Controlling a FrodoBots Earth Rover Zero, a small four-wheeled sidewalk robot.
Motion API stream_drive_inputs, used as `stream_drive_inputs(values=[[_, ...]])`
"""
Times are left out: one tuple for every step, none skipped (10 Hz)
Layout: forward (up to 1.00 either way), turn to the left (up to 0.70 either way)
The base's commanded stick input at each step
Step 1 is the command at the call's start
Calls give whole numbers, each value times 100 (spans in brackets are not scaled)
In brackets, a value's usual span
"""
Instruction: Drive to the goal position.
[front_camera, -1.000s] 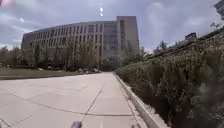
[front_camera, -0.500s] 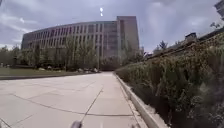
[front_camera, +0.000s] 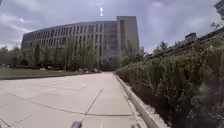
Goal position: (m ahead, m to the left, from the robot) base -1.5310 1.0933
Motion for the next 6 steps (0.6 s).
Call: stream_drive_inputs(values=[[4, 0], [4, 0], [4, 0], [1, 0], [0, 0], [1, 0]])
